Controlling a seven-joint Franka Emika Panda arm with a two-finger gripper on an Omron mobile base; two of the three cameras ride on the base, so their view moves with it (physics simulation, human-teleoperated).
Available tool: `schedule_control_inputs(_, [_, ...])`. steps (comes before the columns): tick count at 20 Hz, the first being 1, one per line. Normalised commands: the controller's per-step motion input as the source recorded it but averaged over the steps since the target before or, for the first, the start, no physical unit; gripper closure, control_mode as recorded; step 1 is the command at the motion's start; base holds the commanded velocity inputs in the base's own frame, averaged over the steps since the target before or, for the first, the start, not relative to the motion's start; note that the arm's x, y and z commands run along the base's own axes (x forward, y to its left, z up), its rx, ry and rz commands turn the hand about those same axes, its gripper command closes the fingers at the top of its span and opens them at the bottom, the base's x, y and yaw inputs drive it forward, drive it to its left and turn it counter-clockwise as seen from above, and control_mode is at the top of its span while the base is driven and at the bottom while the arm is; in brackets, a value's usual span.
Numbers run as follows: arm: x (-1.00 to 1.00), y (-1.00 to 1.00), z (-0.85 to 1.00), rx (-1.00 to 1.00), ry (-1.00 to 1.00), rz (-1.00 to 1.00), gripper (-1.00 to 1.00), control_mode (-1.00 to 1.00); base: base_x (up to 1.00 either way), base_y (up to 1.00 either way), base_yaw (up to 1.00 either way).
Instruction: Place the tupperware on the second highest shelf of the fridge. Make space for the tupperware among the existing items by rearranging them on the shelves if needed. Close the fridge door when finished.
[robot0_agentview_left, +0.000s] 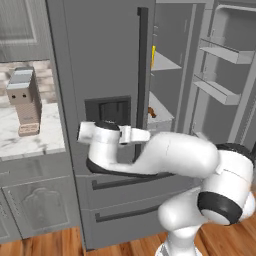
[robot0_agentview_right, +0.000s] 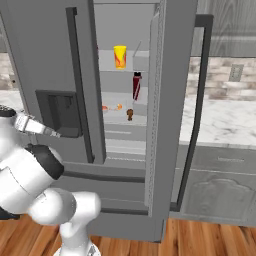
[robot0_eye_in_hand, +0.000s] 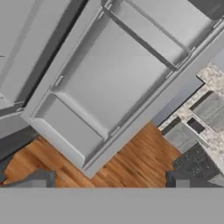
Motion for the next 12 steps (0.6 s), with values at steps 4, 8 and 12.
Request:
schedule_control_inputs(4, [-0.81,-0.54,0.86,0.39,-0.15,-0.01,-1.00,-1.00,0.00,0.00,0.00])
schedule_control_inputs(8, [-0.76,-0.44,0.77,0.39,-0.03,-0.05,-1.00,-1.00,0.00,0.00,0.00])
schedule_control_inputs(12, [-0.96,-0.31,0.54,0.34,-0.01,-0.09,-1.00,-1.00,0.00,0.00,0.00])
